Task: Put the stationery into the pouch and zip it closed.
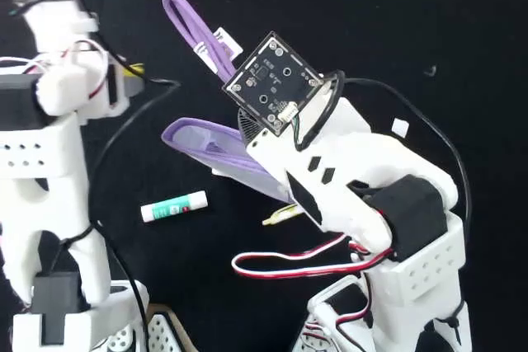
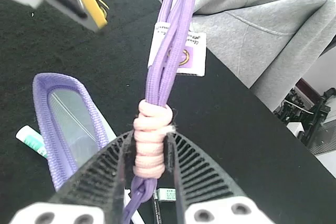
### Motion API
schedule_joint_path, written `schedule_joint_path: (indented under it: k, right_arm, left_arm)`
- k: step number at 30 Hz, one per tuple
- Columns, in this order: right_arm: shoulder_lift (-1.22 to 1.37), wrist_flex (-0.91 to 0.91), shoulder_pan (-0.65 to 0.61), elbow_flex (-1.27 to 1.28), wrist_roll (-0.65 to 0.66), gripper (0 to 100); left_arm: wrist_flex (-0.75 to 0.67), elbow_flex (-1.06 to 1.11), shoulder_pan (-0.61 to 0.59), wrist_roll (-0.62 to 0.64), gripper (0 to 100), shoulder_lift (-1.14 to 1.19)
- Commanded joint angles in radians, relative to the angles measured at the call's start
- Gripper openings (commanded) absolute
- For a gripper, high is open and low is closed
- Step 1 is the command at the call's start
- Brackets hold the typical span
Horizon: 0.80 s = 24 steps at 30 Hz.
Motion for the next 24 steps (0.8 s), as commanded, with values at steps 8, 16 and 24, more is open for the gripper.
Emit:
schedule_joint_path:
  k: [8,16,24]
  right_arm:
    - [-0.025,-0.048,0.074,0.025,-0.002,1.1]
    - [-0.031,-0.091,0.130,0.119,-0.002,1.1]
    - [-0.031,-0.094,0.127,0.116,-0.002,1.1]
  left_arm:
    - [0.006,0.013,0.229,0.063,24,-0.400]
    - [0.003,0.260,0.282,0.066,24,-0.563]
    - [0.002,0.309,0.286,0.083,24,-0.474]
